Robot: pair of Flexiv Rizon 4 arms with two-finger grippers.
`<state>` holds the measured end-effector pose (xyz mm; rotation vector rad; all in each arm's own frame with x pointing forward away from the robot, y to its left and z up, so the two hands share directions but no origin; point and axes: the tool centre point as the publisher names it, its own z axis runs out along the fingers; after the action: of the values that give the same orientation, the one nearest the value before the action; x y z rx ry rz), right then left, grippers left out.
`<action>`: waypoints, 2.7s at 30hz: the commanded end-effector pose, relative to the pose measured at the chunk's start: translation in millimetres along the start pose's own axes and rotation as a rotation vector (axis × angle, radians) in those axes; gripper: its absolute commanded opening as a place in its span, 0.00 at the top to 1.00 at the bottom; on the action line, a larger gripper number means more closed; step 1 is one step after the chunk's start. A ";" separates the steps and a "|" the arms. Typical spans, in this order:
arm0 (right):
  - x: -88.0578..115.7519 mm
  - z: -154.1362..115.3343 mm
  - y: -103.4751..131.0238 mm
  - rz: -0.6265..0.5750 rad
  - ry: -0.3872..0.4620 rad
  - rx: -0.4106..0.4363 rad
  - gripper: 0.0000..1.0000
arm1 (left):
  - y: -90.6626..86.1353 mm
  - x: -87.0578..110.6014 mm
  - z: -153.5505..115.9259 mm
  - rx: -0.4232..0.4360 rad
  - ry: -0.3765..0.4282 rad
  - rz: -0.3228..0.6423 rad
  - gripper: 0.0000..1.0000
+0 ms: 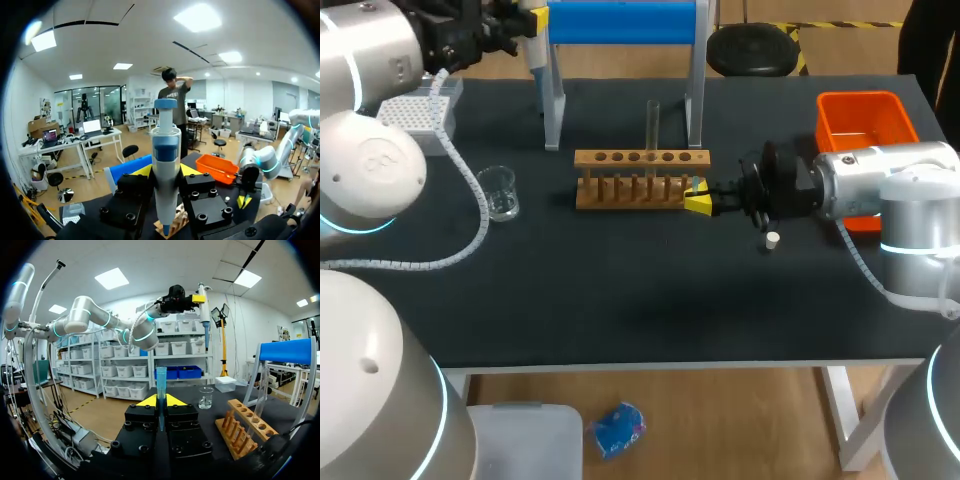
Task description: Invert the test tube, pick up the pipette, mount the tip to pipette, aspirate from beaker and dispense into the tube, eject the tip, return the pipette, and cap with the stopper.
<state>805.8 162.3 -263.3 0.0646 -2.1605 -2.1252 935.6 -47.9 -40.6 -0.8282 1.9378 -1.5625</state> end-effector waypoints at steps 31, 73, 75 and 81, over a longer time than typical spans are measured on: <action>0.1 -0.4 -0.6 -0.001 0.000 -0.001 1.00 | -4.6 135.2 -13.2 0.017 0.889 0.042 1.00; 0.1 -0.4 -0.6 -0.001 0.000 -0.001 1.00 | 8.2 219.4 19.3 0.097 1.114 0.171 1.00; 0.1 -0.4 -0.6 -0.001 0.000 -0.001 1.00 | 7.6 217.0 19.4 0.097 1.112 0.176 1.00; 0.1 -0.4 -0.6 -0.001 0.000 -0.001 1.00 | 4.7 213.9 19.8 0.087 1.104 0.202 1.00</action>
<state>805.8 162.3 -263.3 0.0646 -2.1605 -2.1252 802.0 -218.7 -54.8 0.4010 2.4634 -2.1899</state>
